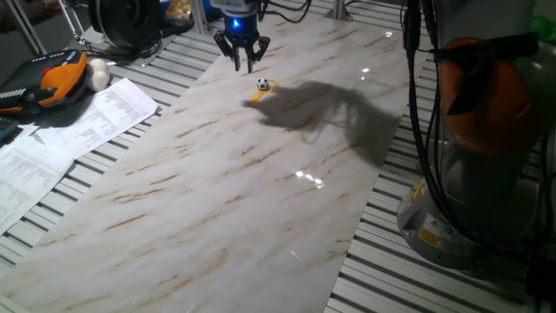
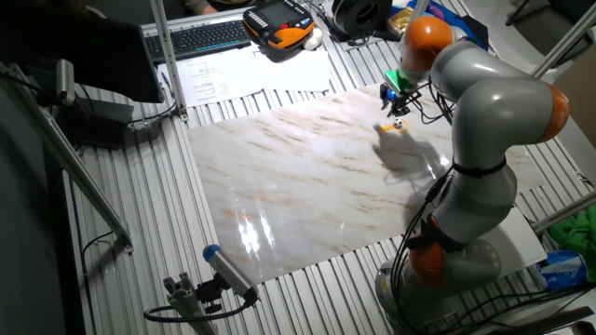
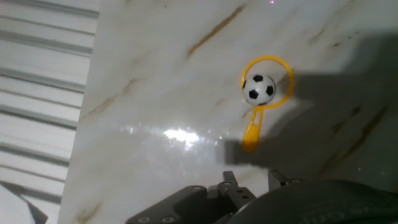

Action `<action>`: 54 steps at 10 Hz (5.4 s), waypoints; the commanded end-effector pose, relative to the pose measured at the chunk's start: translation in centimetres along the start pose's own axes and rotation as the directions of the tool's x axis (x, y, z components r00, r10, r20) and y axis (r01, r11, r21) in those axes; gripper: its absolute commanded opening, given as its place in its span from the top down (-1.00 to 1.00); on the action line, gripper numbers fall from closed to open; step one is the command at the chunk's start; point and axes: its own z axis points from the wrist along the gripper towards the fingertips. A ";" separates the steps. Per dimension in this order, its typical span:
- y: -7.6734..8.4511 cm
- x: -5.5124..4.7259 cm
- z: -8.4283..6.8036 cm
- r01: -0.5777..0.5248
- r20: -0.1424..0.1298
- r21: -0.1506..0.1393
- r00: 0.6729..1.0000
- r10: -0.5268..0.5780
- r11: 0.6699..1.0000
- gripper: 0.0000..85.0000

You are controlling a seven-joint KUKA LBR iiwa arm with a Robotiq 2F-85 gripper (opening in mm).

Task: Remove the bubble ring from the ball

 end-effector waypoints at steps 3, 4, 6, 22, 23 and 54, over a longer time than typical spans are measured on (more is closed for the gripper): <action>-0.3 -0.5 1.1 -0.032 0.013 -0.011 0.999 0.032 0.999 0.20; -0.6 -0.9 1.5 -0.040 0.012 -0.014 0.999 0.040 0.999 0.20; -1.3 -1.9 3.2 -0.040 0.001 -0.036 0.999 0.040 0.999 0.20; -1.2 -2.9 9.1 -0.081 0.002 -0.075 0.997 0.082 0.994 0.20; -1.3 -2.9 9.2 -0.081 0.002 -0.075 0.997 0.082 0.994 0.20; -2.3 -3.5 7.4 0.003 0.026 0.034 1.000 -0.004 0.999 1.00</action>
